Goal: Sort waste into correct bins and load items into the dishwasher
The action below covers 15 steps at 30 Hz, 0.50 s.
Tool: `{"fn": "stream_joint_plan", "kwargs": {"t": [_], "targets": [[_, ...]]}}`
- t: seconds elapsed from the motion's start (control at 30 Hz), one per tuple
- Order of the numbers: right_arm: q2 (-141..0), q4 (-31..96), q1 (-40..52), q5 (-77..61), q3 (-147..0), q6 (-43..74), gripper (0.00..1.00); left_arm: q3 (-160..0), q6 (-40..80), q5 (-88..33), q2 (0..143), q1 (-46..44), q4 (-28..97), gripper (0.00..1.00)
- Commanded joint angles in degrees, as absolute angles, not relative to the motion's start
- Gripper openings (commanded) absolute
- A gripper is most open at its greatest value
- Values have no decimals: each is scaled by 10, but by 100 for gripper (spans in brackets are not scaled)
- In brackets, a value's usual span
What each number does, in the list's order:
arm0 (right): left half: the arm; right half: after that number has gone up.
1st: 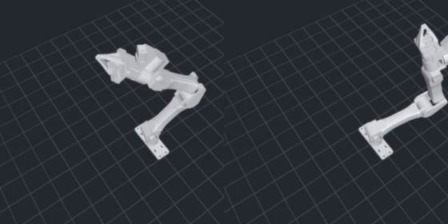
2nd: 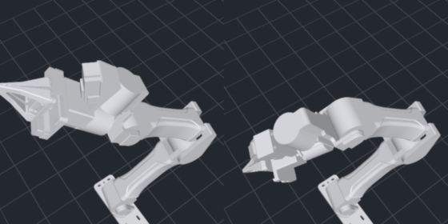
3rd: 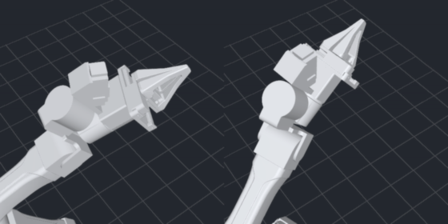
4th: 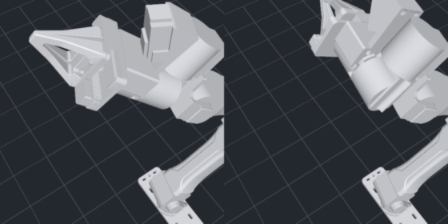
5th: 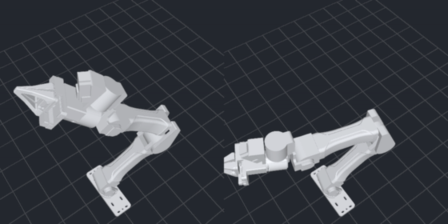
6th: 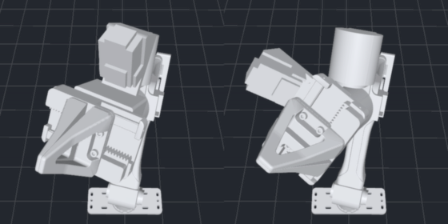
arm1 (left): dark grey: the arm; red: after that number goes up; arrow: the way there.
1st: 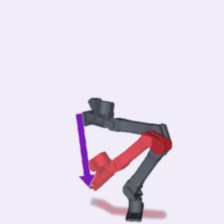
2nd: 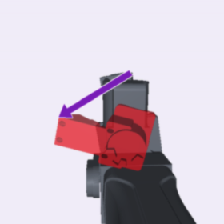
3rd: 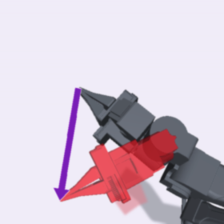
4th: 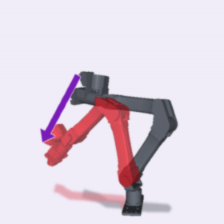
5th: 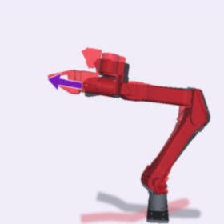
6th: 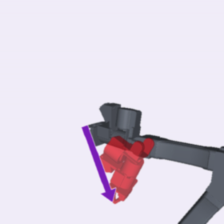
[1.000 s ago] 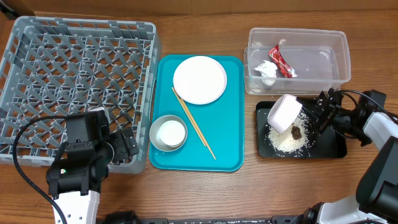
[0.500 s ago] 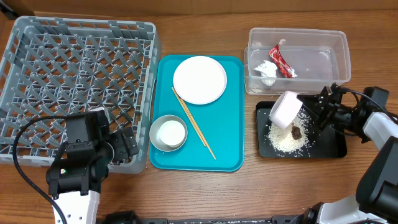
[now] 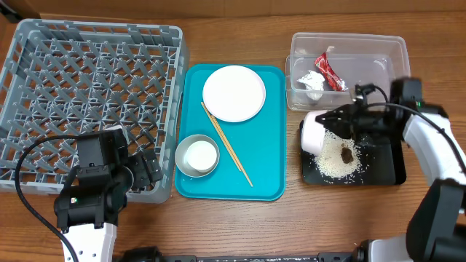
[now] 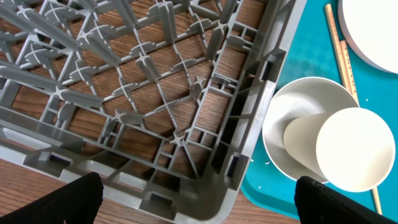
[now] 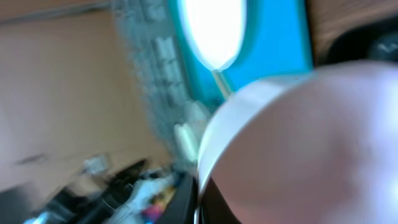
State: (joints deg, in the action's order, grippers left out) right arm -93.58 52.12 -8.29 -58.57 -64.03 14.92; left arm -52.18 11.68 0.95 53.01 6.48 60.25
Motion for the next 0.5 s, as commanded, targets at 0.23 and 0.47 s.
{"fn": "stream_joint_plan", "kwargs": {"t": [0.23, 0.47], "targets": [[-915, 581, 100, -246, -777, 101, 4, -535, 118, 15, 528, 68, 602, 100], [-947, 512, 241, -114, -772, 100, 4, -535, 119, 15, 528, 68, 602, 100]]}}
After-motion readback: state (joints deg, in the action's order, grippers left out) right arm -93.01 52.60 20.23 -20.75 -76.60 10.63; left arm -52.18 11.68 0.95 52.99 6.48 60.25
